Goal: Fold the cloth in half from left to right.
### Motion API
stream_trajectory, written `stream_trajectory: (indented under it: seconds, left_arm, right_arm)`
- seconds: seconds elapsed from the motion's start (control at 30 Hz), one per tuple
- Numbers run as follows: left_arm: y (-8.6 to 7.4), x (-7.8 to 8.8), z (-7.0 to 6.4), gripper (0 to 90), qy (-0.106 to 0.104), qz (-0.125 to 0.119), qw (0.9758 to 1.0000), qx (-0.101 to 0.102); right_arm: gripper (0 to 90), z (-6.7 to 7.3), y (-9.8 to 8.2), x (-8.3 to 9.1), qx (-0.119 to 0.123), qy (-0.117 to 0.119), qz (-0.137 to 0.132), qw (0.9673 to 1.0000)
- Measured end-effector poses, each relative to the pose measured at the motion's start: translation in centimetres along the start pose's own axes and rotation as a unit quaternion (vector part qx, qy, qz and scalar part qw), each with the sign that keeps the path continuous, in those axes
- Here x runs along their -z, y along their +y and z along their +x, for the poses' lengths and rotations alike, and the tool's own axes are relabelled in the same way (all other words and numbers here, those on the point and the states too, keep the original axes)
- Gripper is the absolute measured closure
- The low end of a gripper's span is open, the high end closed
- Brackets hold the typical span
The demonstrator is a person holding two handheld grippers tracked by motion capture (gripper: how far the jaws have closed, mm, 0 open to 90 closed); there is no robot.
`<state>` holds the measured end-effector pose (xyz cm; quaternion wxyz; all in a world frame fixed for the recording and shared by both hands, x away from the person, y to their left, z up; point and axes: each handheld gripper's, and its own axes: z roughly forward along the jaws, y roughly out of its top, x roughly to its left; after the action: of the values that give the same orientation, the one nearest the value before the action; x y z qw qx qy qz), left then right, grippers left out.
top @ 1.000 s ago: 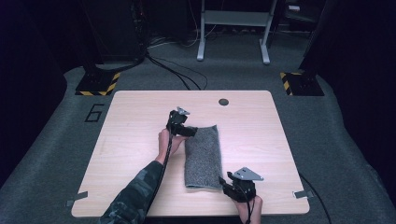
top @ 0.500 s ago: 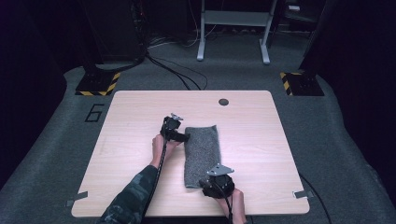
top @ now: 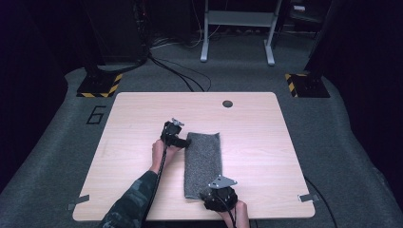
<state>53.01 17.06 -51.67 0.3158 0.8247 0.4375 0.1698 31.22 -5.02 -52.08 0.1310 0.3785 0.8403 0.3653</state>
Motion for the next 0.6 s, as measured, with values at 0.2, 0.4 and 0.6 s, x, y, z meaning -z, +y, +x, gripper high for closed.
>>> stream_trajectory:
  seconds: [0.2,0.4,0.6]
  left_arm:
    - [-0.6,0.8,0.3,19.4,-0.011,-0.009,0.9998,0.013]
    - [-0.4,1.6,0.5,17.6,-0.022,-0.023,0.9991,0.028]
    - [-0.3,1.7,0.5,15.1,-0.023,-0.024,0.9991,0.026]
  right_arm:
    - [37.2,-1.0,0.6,0.8,-0.012,0.016,-0.016,0.9997]
    - [28.2,-4.9,2.9,1.4,-0.038,0.009,-0.038,0.9985]
    - [21.1,-9.1,5.7,-0.1,-0.056,-0.027,-0.032,0.9976]
